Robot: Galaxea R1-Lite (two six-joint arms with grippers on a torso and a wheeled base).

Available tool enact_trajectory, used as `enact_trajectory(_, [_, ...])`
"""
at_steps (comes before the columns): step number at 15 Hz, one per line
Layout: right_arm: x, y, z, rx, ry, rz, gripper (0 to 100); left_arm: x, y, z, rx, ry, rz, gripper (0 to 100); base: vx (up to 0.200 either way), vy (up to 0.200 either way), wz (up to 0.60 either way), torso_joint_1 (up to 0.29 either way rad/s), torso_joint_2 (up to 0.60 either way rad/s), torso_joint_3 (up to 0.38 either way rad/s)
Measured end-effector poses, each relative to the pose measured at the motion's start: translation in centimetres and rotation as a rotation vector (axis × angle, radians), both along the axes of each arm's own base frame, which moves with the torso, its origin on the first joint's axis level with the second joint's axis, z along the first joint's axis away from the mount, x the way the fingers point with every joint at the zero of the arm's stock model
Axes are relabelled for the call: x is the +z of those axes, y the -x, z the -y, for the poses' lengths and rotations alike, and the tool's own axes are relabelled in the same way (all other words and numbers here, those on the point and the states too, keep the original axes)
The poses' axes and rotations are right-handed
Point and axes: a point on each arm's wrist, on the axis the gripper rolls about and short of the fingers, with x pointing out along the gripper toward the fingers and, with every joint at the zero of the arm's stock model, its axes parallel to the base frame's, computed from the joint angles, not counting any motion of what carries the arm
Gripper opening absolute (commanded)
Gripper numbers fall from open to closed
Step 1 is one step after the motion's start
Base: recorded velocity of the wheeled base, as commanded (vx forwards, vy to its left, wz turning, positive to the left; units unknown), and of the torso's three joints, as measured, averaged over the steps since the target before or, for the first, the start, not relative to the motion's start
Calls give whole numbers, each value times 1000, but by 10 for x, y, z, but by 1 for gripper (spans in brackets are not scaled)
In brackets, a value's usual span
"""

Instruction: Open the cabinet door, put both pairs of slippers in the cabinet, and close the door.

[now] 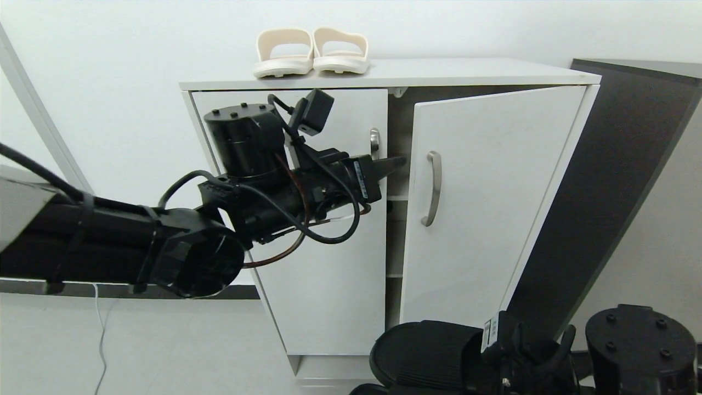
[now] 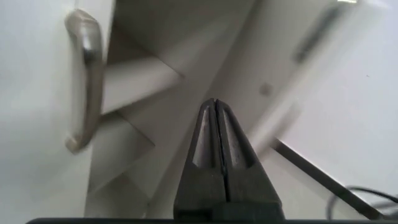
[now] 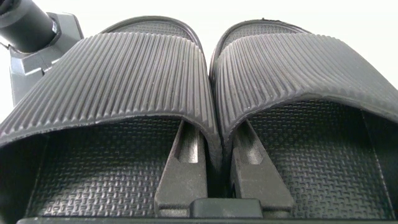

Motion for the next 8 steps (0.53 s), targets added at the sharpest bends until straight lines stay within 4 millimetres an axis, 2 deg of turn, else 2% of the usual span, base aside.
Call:
enact_trajectory(3, [-3, 7, -2, 27, 12, -8, 0, -12, -16, 10, 4, -12, -17, 0, 0, 0, 0, 0, 0, 0])
enact_trajectory(8, [-7, 13, -3, 54, 28, -19, 0, -25, -23, 14, 8, -26, -35, 0, -200, 0, 0, 0, 1, 1])
